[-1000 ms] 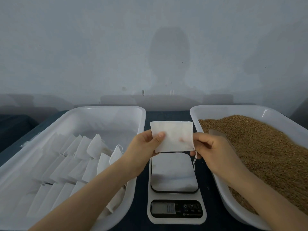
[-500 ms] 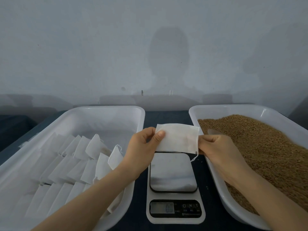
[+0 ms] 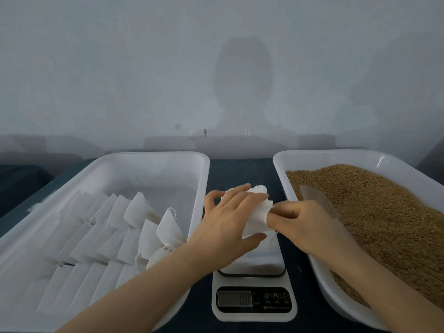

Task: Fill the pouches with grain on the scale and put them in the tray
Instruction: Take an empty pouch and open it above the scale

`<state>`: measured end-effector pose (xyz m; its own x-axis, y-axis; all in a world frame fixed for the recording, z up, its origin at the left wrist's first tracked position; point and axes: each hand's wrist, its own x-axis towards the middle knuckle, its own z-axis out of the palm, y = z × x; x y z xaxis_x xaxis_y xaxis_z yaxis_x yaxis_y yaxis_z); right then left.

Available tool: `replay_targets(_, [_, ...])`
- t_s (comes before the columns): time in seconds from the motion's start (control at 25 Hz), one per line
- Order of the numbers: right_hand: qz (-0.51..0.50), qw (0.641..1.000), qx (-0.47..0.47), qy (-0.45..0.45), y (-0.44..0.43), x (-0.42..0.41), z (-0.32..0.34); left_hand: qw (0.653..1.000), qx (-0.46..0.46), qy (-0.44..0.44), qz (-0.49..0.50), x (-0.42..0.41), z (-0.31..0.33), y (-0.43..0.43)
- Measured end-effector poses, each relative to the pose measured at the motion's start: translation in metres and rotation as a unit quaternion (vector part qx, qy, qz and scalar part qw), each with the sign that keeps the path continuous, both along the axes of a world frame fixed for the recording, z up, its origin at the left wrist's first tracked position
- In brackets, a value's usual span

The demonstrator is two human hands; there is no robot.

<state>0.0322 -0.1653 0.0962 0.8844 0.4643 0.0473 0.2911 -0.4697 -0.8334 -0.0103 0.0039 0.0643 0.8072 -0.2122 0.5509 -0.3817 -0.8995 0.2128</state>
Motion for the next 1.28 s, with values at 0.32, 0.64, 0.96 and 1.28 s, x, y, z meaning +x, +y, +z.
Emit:
replay_targets(0.32, [0.016,0.999,0.026,-0.039,0.001,0.003,-0.006,0.988,-0.115,0.101,0.027,0.003,0.001,0.002])
replay_targets(0.64, [-0.137,0.969,-0.094,-0.183,-0.02,0.027,-0.008,0.939,-0.219,0.266,0.004,0.006,0.005,0.01])
replay_targets(0.96, [-0.168,0.81,-0.562,-0.017,-0.054,0.065,-0.02,0.933,-0.207,0.293,-0.011,0.009,0.002,0.011])
replay_targets(1.28, [-0.173,0.869,-0.463,0.02,-0.075,0.08,-0.012,0.93,-0.201,0.309,-0.01,0.008,0.004,0.011])
